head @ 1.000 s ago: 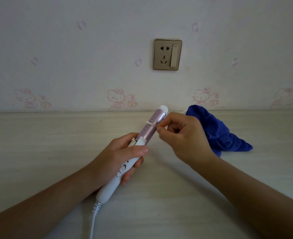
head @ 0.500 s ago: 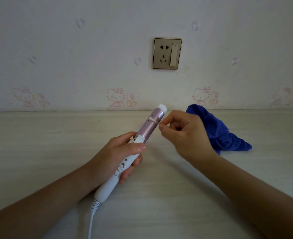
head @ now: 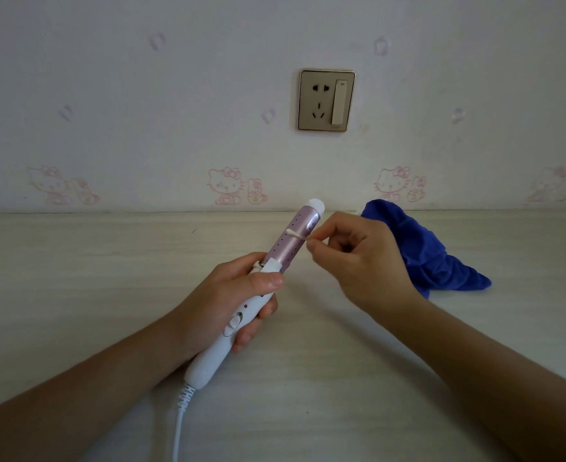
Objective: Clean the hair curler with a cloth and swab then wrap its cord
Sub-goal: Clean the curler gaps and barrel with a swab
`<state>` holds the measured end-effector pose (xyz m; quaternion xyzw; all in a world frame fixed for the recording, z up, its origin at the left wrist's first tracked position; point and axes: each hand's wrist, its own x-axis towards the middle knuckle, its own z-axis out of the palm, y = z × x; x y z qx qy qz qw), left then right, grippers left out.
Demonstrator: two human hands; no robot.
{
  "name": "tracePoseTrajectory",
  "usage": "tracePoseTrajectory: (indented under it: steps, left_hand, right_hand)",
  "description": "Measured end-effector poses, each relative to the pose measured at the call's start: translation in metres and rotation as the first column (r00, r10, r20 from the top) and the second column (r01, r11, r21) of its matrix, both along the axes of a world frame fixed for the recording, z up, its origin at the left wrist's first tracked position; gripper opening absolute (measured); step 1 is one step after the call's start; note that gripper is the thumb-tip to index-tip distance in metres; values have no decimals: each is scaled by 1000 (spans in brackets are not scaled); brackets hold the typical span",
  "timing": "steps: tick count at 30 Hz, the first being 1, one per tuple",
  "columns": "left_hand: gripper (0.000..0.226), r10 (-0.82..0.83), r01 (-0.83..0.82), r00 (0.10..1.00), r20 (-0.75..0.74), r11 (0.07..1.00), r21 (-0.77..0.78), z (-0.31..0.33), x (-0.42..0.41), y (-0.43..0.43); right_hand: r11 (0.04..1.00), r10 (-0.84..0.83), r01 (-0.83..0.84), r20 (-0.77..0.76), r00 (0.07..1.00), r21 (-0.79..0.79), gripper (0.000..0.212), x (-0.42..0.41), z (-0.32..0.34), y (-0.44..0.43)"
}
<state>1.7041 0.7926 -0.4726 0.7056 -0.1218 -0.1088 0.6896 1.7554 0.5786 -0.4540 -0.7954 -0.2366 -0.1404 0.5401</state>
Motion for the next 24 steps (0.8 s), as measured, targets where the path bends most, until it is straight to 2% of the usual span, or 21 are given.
tracePoseTrajectory:
  steps: [4,11,16,20,24]
  left_hand:
    - [54,0,0,1000,-3,1000,12,-1,1,1]
    - [46,-13,13,1000,3,1000,7,-4,0,1]
    - [37,-35,35,999,15,999,19,-1,1,0]
    - [41,-7,7,1000,2,1000,4,-1,1,0]
    - [56,-11,10,1000,-17,997,-78,-1,0,2]
  right_hand:
    - [985,-105,112,-59,993,129,21,10,7,-9]
    - [998,-58,58,-20,998,21,19,-2,-3,0]
    - [980,-162,164,-31,986,116,21,8,9,-9]
    - [999,-9,10,-34,999,34,24,-3,-1,3]
    - [984,167,-170,-55,984,-48,29,-9,-6,10]
